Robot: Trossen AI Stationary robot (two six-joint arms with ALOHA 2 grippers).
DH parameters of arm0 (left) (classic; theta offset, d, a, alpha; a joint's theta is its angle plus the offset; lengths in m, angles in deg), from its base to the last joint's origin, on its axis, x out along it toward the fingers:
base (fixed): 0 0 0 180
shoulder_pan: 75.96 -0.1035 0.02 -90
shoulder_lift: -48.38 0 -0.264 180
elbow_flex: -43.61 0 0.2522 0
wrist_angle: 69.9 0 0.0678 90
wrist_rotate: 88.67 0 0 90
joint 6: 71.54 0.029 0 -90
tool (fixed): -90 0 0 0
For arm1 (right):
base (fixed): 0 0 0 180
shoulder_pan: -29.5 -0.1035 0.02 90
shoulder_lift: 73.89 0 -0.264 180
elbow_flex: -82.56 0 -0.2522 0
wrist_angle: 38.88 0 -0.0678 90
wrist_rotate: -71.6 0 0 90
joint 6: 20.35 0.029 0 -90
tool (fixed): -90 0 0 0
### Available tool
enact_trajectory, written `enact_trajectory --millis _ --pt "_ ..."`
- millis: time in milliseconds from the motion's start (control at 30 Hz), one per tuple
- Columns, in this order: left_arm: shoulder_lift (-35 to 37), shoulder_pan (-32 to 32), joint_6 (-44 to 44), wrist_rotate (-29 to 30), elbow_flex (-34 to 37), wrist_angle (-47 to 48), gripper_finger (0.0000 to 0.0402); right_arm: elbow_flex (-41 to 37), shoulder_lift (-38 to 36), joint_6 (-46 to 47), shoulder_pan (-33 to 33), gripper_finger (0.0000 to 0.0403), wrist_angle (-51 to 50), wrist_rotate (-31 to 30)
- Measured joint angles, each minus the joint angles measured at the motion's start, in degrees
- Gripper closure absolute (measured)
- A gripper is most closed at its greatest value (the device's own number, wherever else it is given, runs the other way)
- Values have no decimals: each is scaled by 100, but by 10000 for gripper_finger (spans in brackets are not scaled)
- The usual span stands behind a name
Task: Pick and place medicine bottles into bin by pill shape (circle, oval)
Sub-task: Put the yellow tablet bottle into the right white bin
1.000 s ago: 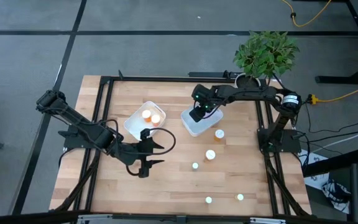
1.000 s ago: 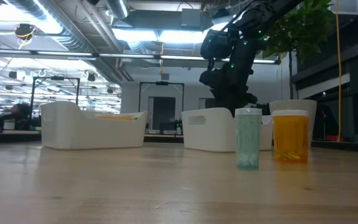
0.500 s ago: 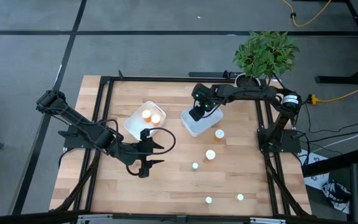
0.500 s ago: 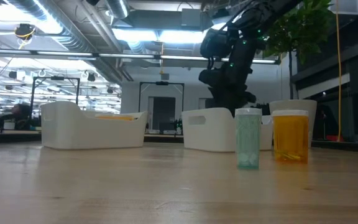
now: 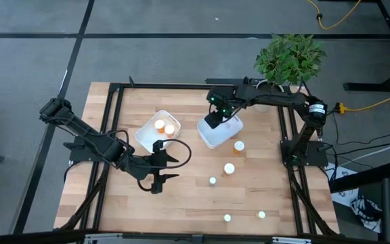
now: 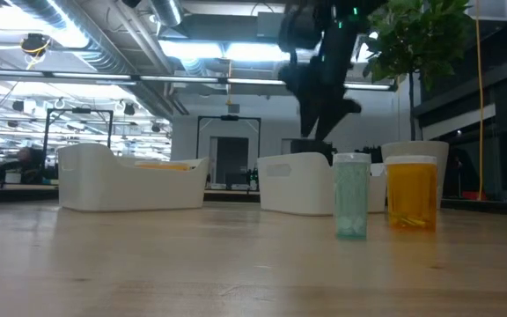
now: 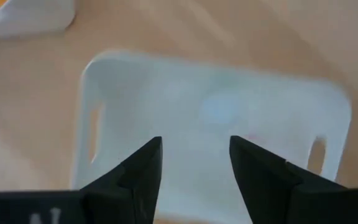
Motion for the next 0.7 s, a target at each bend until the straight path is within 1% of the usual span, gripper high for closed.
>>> enact_trajectory --millis 100,200,333,433,500,567,700 --pt "0 0 -56 -1 2 0 168 429 -4 63 -422 214 -728 10" --pt "0 17 -182 -2 4 11 168 763 -4 83 -1011 214 -1506 12" --pt "0 28 -182 -3 4 10 168 1019 -4 370 -2004 214 -2557 85" --pt "0 28 -187 -4 4 2 168 1037 -17 693 -2819 214 -3096 137" --pt "0 28 -254 -4 4 2 168 1037 -26 1105 -3340 214 -3329 143" --pt "0 28 -324 -2 4 0 168 1037 -26 1711 -3859 214 -3460 183" --pt "0 28 -329 -2 4 -4 168 1037 -26 3060 -4850 214 -3348 503"
